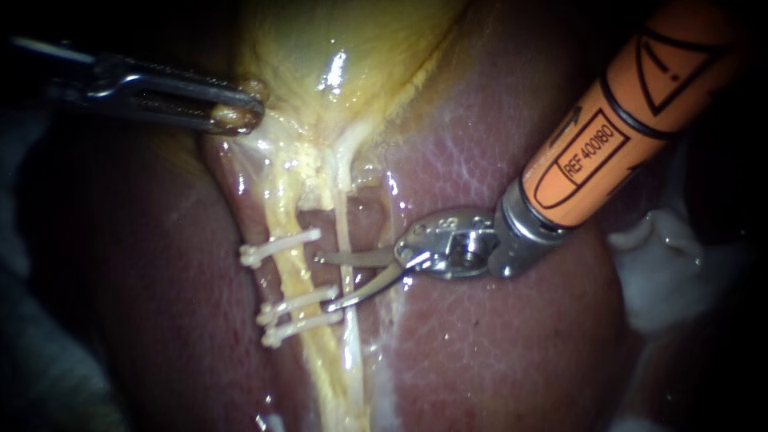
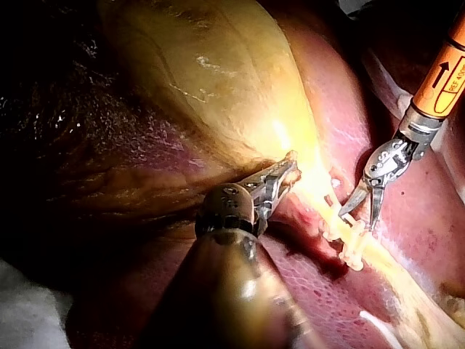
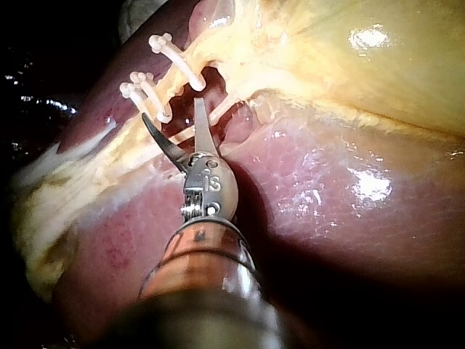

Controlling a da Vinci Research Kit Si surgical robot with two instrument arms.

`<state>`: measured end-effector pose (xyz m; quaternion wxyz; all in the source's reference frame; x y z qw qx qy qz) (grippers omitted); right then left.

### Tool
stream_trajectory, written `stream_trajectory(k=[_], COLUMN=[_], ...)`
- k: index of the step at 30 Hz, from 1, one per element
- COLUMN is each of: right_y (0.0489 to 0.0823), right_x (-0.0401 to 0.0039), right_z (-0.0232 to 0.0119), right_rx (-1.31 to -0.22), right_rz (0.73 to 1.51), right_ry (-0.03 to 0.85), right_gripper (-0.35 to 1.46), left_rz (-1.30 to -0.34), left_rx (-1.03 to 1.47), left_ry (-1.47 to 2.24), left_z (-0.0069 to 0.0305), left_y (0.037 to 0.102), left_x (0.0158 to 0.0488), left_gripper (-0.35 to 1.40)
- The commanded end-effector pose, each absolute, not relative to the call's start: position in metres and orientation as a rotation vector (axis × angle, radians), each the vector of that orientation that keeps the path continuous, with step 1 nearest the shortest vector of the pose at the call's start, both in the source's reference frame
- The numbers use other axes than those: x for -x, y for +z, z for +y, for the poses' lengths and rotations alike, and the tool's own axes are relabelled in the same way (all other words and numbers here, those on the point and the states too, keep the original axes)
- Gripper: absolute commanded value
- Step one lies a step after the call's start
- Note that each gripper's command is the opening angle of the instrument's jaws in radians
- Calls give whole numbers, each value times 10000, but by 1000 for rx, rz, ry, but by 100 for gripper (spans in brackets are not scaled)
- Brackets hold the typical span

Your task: Go to the cutting position left tube

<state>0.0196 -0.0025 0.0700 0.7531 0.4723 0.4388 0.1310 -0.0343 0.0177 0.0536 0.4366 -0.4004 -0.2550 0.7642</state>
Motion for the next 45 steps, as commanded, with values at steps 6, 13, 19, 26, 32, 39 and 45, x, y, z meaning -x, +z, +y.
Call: stream_trajectory(k=[6,13,19,26,32,39,45], right_y=[700,693,686,682,678,661,633], right_x=[-203,-226,-251,-279,-295,-297,-296], right_z=[-25,-30,-35,-37,-38,-35,-29], right_rx=[-1061,-1111,-1132,-1141,-1136,-1154,-1179], right_rz=[992,1030,1061,1093,1113,1143,1174], right_ry=[284,278,290,312,337,347,360], right_gripper=[144,144,144,144,144,144,144], left_rz=[-634,-634,-634,-634,-634,-634,-634], left_rx=[996,996,996,996,996,996,996], left_ry=[1901,1901,1901,1901,1901,1901,1901], left_z=[177,177,177,177,177,178,178], left_y=[537,537,537,537,537,537,537], left_x=[344,344,344,344,344,345,344], left_gripper=[-35,-35,-35,-35,-35,-35,-35])
